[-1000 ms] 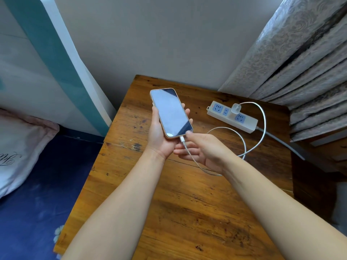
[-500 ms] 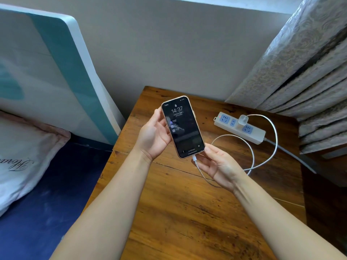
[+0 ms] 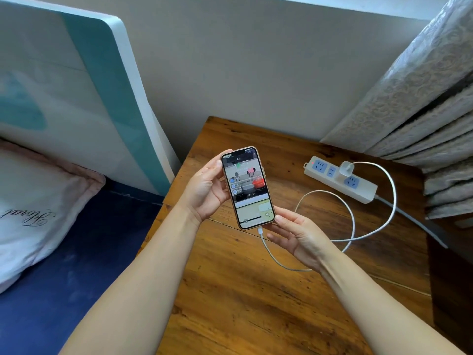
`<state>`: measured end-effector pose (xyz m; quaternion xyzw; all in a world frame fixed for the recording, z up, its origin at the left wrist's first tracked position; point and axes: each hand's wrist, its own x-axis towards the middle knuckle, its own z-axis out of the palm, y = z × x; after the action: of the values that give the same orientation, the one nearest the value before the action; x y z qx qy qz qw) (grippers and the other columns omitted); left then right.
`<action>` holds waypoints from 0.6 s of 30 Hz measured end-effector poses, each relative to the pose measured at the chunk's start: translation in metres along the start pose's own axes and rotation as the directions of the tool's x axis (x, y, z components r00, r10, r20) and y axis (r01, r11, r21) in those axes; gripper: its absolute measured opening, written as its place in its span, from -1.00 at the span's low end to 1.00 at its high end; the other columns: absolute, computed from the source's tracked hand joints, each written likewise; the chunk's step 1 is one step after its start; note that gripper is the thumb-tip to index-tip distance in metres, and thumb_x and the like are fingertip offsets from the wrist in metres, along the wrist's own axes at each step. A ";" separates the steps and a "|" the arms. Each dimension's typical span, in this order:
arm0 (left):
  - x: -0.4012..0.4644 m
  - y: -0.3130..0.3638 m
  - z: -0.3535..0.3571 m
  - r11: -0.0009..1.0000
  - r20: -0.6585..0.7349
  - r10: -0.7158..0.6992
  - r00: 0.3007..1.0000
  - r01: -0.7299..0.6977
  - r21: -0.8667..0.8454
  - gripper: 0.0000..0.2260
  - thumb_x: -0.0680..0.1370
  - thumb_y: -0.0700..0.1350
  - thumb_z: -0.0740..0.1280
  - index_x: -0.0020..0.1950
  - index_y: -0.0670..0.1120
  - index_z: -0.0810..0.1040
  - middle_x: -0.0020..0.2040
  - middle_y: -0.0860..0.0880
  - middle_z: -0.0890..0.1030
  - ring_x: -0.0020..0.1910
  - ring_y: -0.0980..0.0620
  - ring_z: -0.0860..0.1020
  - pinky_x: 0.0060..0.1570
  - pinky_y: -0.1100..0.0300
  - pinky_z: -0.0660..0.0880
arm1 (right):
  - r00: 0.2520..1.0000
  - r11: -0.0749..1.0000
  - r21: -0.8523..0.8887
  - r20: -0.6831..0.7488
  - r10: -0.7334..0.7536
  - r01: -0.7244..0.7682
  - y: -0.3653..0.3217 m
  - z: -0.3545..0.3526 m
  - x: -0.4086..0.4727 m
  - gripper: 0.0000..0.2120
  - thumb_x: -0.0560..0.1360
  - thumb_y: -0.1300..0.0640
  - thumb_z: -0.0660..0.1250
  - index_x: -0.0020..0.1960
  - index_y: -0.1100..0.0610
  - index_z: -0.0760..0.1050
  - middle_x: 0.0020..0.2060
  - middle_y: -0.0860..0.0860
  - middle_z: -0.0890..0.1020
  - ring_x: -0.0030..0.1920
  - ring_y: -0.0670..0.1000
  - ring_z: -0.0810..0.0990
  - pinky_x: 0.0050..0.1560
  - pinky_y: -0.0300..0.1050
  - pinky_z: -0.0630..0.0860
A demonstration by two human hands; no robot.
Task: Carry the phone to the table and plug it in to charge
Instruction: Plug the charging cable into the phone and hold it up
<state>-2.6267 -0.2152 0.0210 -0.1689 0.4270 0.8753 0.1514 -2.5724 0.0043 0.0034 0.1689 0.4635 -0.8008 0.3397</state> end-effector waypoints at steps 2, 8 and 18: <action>0.001 0.001 -0.007 1.000 -0.017 -0.009 1.000 0.009 -0.003 -0.73 0.64 -0.12 0.11 0.28 -0.04 0.51 0.17 -0.12 0.60 0.20 -0.12 0.53 0.00 -0.07 0.57 | 1.000 1.000 -0.018 -0.012 0.013 -0.013 0.003 0.003 0.005 -0.65 0.40 0.20 0.37 0.18 0.16 0.58 0.03 0.10 0.70 -0.04 0.01 0.68 -0.17 -0.16 0.62; 0.010 0.001 -0.026 0.999 -0.073 -0.038 0.997 0.038 -0.003 -0.75 0.64 -0.13 0.13 0.22 -0.05 0.55 0.13 -0.13 0.62 0.17 -0.10 0.54 0.04 -0.08 0.55 | 0.997 0.995 -0.083 -0.062 0.044 -0.050 0.009 0.007 0.027 -0.78 0.50 0.20 0.33 0.11 0.13 0.62 0.00 0.09 0.72 -0.10 -0.01 0.68 -0.24 -0.20 0.59; 0.067 -0.010 -0.081 0.929 -0.383 -0.082 0.920 0.210 0.305 -0.76 0.63 -0.10 0.11 0.05 -0.20 0.51 0.04 -0.12 0.59 0.09 -0.03 0.52 -0.04 0.15 0.49 | 0.933 0.947 -0.250 -0.344 0.108 -0.202 0.038 0.021 0.094 -0.78 0.57 0.28 0.23 0.15 0.19 0.58 -0.18 0.02 0.69 -0.26 -0.06 0.60 -0.30 -0.24 0.51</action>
<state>-2.6691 -0.2661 -0.0609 -0.3312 0.5781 0.7278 0.1624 -2.6119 -0.0626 -0.0646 0.2854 0.6074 -0.6580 0.3416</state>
